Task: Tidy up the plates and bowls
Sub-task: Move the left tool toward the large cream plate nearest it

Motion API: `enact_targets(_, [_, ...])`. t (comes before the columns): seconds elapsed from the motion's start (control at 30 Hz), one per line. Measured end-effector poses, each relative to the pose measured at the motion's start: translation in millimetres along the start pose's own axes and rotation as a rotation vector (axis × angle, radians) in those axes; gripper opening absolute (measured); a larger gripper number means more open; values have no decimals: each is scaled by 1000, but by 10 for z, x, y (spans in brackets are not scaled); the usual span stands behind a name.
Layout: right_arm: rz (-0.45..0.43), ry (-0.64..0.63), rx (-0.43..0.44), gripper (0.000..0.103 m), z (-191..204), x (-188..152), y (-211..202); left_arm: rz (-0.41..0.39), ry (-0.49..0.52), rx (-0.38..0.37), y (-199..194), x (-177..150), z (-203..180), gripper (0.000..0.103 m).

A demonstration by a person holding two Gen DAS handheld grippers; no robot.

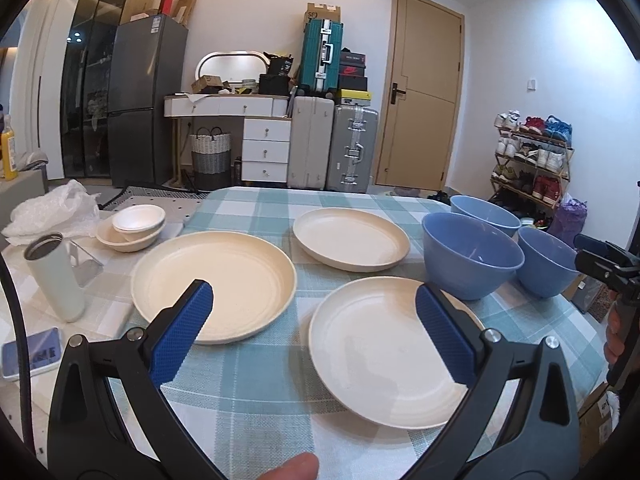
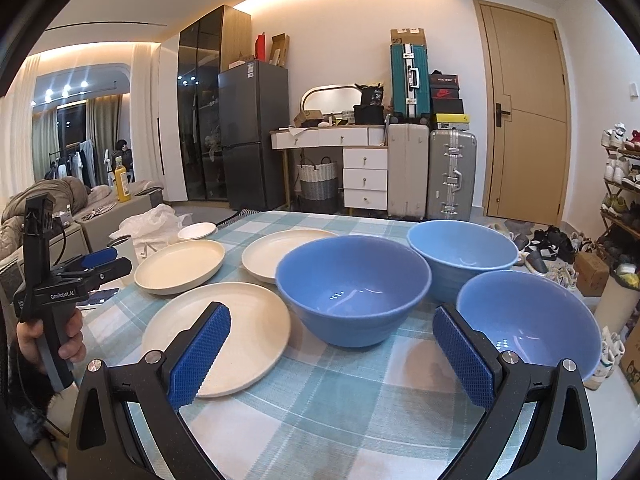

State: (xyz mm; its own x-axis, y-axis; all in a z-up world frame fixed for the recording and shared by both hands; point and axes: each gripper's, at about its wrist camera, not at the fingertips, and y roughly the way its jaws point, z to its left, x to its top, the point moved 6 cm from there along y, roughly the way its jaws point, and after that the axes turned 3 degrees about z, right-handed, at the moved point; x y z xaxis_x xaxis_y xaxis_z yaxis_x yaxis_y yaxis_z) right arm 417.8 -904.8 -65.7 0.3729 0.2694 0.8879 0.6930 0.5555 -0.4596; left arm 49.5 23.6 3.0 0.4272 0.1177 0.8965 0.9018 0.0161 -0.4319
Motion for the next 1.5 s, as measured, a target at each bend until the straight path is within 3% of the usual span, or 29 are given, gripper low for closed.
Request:
enact_targets(0.53, [43, -36, 108, 103, 682, 890, 183, 56, -92, 133, -511, 618, 427, 101])
enact_targets(0.73, [70, -46, 117, 103, 974, 1139, 408, 120, -162, 170, -431, 714, 750, 101])
enact_targets(1.1, [137, -22, 117, 103, 1297, 1347, 998, 204, -250, 244, -12, 506, 1371, 101])
enact_targets(1.5, [260, -29, 138, 103, 1570, 1224, 1860, 280, -293, 297, 504, 139, 1738, 101])
